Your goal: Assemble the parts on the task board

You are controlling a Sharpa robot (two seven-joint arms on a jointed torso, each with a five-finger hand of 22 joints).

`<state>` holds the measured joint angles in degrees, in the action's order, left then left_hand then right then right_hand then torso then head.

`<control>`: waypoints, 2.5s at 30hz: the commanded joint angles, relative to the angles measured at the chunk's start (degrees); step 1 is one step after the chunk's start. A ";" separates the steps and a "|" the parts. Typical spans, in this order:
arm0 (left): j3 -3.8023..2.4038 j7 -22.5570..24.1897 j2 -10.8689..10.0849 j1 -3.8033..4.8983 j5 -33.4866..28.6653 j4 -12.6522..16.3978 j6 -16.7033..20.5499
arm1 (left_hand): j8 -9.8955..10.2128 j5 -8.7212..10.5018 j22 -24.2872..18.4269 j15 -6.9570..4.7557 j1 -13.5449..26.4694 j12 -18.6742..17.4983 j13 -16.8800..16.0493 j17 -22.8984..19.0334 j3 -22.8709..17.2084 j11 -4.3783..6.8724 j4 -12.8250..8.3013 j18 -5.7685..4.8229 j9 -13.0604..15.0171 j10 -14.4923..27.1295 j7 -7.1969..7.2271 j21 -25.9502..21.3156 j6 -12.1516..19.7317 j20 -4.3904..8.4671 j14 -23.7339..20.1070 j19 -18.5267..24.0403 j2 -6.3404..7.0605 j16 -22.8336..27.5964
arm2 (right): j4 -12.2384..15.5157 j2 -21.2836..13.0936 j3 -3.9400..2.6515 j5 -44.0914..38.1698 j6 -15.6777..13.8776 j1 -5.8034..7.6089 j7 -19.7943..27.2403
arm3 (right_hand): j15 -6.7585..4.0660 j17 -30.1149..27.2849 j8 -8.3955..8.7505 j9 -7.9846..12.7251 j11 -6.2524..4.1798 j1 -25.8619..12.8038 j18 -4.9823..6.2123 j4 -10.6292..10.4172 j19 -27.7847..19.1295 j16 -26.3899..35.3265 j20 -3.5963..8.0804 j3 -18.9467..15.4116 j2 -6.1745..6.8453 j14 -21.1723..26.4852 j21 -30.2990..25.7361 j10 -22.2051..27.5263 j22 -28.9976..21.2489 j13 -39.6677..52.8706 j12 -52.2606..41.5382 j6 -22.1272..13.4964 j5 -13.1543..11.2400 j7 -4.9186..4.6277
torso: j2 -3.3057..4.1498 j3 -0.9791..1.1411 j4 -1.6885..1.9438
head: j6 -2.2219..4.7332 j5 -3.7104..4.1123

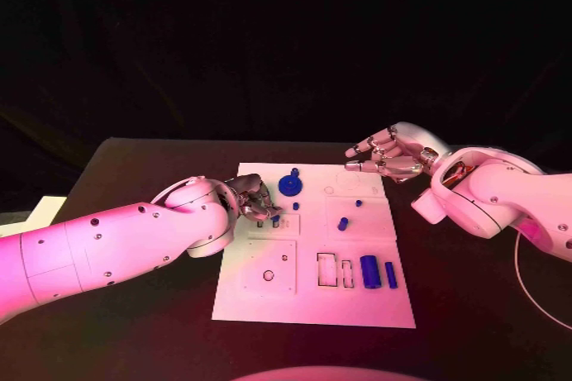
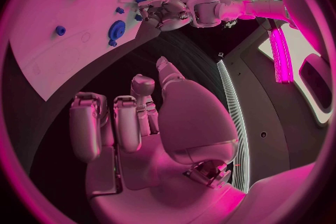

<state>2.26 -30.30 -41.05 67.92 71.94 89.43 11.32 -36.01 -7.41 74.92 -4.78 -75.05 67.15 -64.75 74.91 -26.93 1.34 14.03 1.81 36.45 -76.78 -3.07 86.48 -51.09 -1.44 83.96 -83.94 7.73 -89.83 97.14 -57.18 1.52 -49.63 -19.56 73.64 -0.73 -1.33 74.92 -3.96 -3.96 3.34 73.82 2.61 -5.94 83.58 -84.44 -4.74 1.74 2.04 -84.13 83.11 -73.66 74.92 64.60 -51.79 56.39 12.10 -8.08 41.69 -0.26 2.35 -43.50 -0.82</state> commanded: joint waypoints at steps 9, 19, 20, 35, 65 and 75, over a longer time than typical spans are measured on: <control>-0.03 -2.08 0.16 -0.03 0.07 -0.08 -4.94 | -0.14 0.03 10.18 0.01 0.05 0.25 -0.03 15.09 -9.31 0.16 -8.68 -0.61 0.07 -0.50 0.38 0.32 -0.25 -0.14 6.04 -3.74 0.30 -0.17 | -0.10 0.10 0.02 0.13 0.96 -0.11 0.59 | -0.06 5.95 -0.23 -0.06 -0.39 -0.31 0.54 -0.22 -0.49 0.40 0.10 -0.65 -0.37 -3.86 -0.42 0.06 0.19 -0.03 0.05 0.40 0.33 0.09 | 0.00 0.01 0.01 | -0.29 -0.02; -0.03 -2.52 0.15 -0.04 0.00 0.12 -6.00 | -0.09 0.24 10.43 0.00 0.23 0.29 -0.08 15.09 -9.49 0.18 -8.72 -0.67 0.09 -0.60 0.42 0.48 -0.35 -0.13 6.04 -3.86 0.45 -0.17 | -0.21 0.15 0.03 0.28 1.06 -0.17 0.70 | -0.06 5.90 -0.22 -0.06 -0.39 -0.38 0.53 -0.30 -0.48 0.43 0.11 -0.73 -0.46 -3.85 -0.42 0.07 0.19 -0.08 0.09 0.40 0.39 0.09 | -0.02 0.03 -0.02 | -0.42 -0.12; -0.03 -2.54 0.12 -0.05 -0.04 0.17 -6.02 | -0.09 0.24 10.43 0.00 0.23 0.29 -0.08 15.09 -9.49 0.18 -8.72 -0.67 0.09 -0.60 0.42 0.48 -0.35 -0.13 6.04 -3.86 0.45 -0.17 | -0.22 0.15 0.03 0.29 1.07 -0.18 0.71 | -0.06 5.90 -0.22 -0.06 -0.39 -0.38 0.53 -0.30 -0.48 0.43 0.11 -0.73 -0.46 -3.85 -0.42 0.07 0.19 -0.08 0.09 0.40 0.39 0.09 | -0.02 0.04 -0.02 | -0.43 -0.10; -0.04 -2.75 -0.19 -0.09 -0.35 0.70 -6.11 | 0.06 0.43 10.72 -0.05 0.39 0.53 -0.34 15.09 -9.78 0.28 -9.04 -0.74 0.07 -0.89 0.52 0.66 -0.59 -0.10 6.04 -3.99 0.97 -0.17 | -0.33 0.21 0.04 0.43 1.17 -0.24 0.82 | -0.06 5.88 -0.21 -0.05 -0.40 -0.48 0.54 -0.44 -0.50 0.46 0.11 -0.85 -0.62 -3.85 -0.45 0.06 0.14 -0.09 0.04 0.42 0.54 0.09 | 0.03 0.01 0.01 | -0.63 -0.01; -0.07 -1.97 -1.19 -0.10 -1.91 1.73 -5.02 | 1.23 -0.89 11.24 -0.57 3.24 1.30 -1.30 15.09 -8.33 0.93 -8.92 -0.84 -0.82 -1.83 1.44 0.95 -3.17 0.35 6.04 -4.21 3.20 -0.17 | -0.29 0.09 0.05 0.66 1.13 -0.27 1.01 | -0.06 5.82 -0.18 -0.05 -0.39 -0.76 0.56 -0.81 -0.53 0.52 0.12 -1.17 -0.94 -3.84 -0.52 0.13 0.04 -0.25 0.14 0.43 0.88 0.09 | -0.02 0.04 0.01 | -0.89 0.11; -0.09 -1.91 -1.45 -0.10 -2.23 1.94 -4.34 | 1.59 -1.31 11.20 -0.71 3.30 1.37 -1.44 15.09 -8.12 1.11 -9.05 -0.83 -1.05 -1.91 1.60 0.90 -3.55 0.48 6.04 -4.18 3.16 -0.17 | -0.31 0.08 0.05 0.71 1.11 -0.27 1.07 | -0.06 5.82 -0.17 -0.05 -0.39 -0.80 0.56 -0.86 -0.53 0.53 0.12 -1.22 -0.98 -3.85 -0.53 0.13 0.04 -0.26 0.13 0.43 0.94 0.09 | 0.00 0.04 0.01 | -0.85 0.03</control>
<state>2.03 -32.18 -42.48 68.01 70.37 91.33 7.31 -34.75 -8.41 74.91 -5.14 -71.81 68.35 -66.14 74.92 -29.15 2.45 11.29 1.81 35.44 -78.34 -2.02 87.20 -53.76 -1.44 83.89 -83.94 10.97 -89.83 96.81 -57.12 1.57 -48.88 -19.11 73.42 -0.26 -1.33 74.92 -3.96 -3.91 3.34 73.14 2.61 -6.88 83.38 -84.22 -4.53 0.79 1.36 -84.13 82.90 -73.66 74.92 64.42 -51.79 56.39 12.76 -8.07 41.67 -0.22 2.37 -44.40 -0.73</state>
